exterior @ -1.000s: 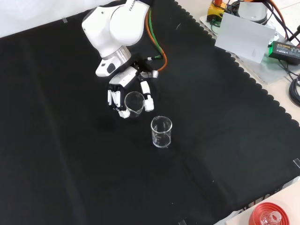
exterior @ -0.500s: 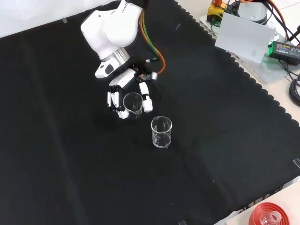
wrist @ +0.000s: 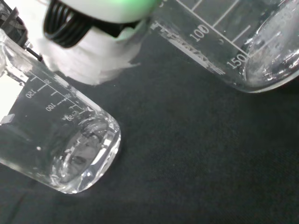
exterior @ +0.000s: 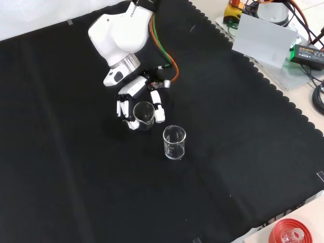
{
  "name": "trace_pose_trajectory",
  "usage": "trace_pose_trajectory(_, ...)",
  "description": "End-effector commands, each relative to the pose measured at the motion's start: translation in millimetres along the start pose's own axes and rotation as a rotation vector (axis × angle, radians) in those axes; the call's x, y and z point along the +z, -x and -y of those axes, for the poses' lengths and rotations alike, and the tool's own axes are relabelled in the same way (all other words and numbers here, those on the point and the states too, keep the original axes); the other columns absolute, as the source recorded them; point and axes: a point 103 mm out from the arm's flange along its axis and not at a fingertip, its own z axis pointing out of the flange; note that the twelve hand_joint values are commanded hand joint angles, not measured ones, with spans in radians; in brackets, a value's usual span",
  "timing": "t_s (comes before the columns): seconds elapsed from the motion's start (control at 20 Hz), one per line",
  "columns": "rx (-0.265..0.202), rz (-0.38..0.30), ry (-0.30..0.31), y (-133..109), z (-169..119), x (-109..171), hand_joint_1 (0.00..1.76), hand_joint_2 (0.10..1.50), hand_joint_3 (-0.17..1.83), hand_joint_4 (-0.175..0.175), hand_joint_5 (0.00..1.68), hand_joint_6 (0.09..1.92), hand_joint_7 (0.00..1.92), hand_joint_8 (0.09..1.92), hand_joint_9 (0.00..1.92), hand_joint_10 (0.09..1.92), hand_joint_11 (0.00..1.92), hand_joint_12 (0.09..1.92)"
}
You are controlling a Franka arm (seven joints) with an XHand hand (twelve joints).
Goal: Place the beaker back on the table.
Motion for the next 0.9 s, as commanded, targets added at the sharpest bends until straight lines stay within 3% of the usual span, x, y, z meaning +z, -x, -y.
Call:
trace_pose_trajectory(0.05,0.003,0.016,-0.013,5.2,3.0,2.3,1.08,0.81,0.46,0.175,1.16,0.79,1.44,0.09,1.38,0.09,0.77,1.11)
trace_pose_trajectory(0.4,0.009,0.015,-0.053,9.1,7.2,6.8,1.06,0.94,0.25,0.175,1.09,0.85,1.37,0.09,1.32,0.09,0.66,1.18)
trace_pose_trajectory(0.65,0.02,0.025,-0.047,8.2,7.8,4.5,1.05,1.01,0.09,0.175,1.09,0.84,1.26,0.09,1.23,0.09,0.51,1.27)
trace_pose_trajectory(0.8,0.023,0.023,-0.048,7.8,8.9,3.9,0.98,0.94,0.05,0.046,0.95,0.73,1.18,0.09,1.17,0.09,0.45,1.27)
trace_pose_trajectory(0.9,0.022,0.021,-0.037,7.4,10.1,3.0,0.96,0.9,0.05,0.004,0.82,0.74,1.12,0.09,1.12,0.09,0.39,1.29)
